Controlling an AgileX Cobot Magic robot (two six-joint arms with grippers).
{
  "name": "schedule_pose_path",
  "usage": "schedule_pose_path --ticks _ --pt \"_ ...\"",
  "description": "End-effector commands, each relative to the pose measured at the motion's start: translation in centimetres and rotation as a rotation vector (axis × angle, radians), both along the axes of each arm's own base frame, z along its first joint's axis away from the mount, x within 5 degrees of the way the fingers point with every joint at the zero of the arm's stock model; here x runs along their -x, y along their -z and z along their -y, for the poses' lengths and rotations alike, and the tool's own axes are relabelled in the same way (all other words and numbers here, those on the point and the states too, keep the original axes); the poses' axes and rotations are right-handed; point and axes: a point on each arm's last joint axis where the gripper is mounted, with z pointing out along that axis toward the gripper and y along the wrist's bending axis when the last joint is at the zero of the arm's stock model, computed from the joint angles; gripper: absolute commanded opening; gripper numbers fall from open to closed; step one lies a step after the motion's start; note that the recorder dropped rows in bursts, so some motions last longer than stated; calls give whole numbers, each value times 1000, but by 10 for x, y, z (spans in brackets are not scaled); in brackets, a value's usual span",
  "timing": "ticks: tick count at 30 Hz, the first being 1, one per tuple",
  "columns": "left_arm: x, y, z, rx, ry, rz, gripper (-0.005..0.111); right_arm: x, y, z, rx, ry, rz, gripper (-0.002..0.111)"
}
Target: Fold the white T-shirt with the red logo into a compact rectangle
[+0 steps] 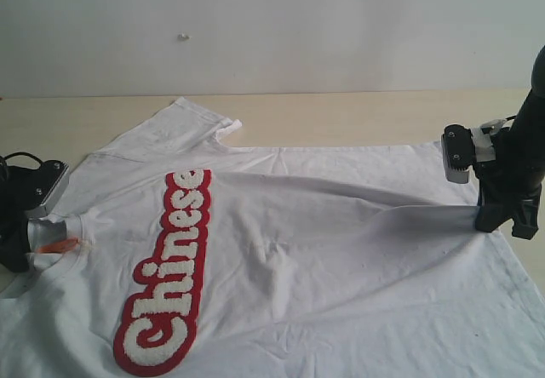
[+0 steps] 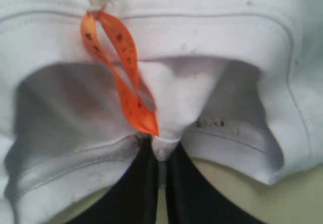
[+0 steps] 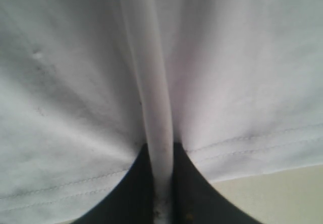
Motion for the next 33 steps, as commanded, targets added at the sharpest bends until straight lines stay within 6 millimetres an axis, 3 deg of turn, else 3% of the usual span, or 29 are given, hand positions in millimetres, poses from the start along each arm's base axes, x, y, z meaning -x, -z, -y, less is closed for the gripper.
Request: schedule_pose_path --ticks 1,11,19,23,29,33 --pt "6 11 0 -5 8 -64 0 7 24 0 -4 -5 -75 0" --pt "8 10 3 14 -149 -103 0 7 24 0 -4 -5 -75 0" --pt "7 11 3 6 -147 -93 0 7 24 -1 -17 8 -73 0" --pt "7 6 -1 -35 -139 -81 0 7 23 -5 -55 146 -99 0" --pt "7 -17 -3 -54 -127 -9 0 -8 -7 -3 -44 237 -8 0" --pt "7 -42 -7 -88 -124 65 0 -3 -32 -4 -52 248 -17 0"
